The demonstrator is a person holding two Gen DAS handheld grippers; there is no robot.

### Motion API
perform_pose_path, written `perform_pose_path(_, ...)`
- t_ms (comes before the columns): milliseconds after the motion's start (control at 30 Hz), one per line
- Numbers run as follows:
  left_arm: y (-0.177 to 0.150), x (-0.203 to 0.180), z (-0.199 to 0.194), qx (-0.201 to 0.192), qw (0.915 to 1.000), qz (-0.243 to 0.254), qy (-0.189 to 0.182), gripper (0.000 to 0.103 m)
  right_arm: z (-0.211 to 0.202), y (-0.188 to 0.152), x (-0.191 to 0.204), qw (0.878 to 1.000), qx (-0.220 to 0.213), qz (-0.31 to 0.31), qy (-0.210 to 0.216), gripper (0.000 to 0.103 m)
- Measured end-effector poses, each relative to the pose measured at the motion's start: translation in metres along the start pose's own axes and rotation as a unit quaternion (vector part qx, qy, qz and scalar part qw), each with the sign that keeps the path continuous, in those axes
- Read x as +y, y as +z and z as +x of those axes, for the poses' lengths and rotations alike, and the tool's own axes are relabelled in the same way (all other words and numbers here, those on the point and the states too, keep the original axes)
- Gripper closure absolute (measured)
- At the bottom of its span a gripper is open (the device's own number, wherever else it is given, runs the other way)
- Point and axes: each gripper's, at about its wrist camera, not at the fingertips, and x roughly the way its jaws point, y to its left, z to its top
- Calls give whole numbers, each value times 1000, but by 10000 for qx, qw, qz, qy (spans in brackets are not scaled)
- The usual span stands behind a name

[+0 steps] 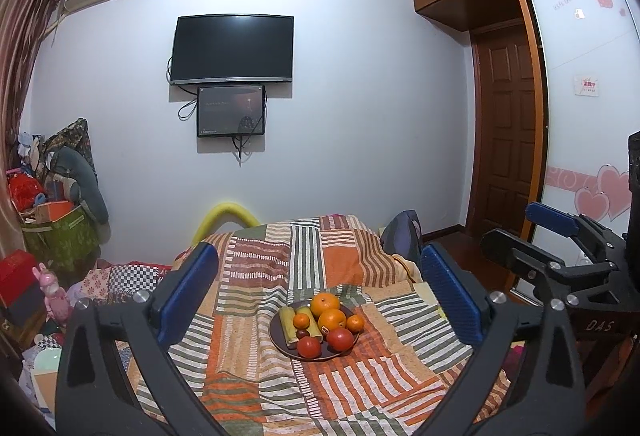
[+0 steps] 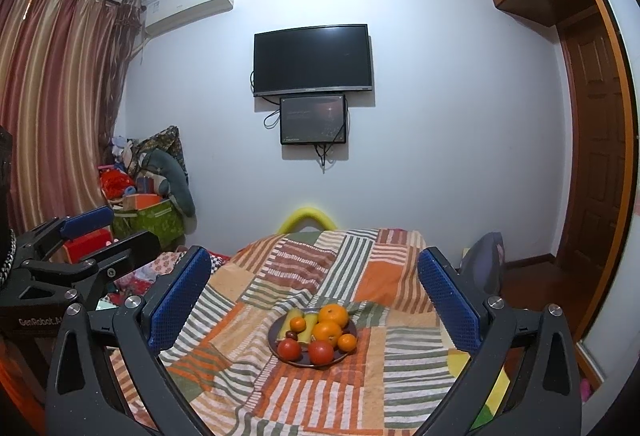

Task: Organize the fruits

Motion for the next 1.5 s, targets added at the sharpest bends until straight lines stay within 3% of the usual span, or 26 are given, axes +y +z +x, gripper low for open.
perform_pose_path(1500,-2,1,6,127,9998,-125,-116,0,-9,10,4,9999,-79,-21,-96,0)
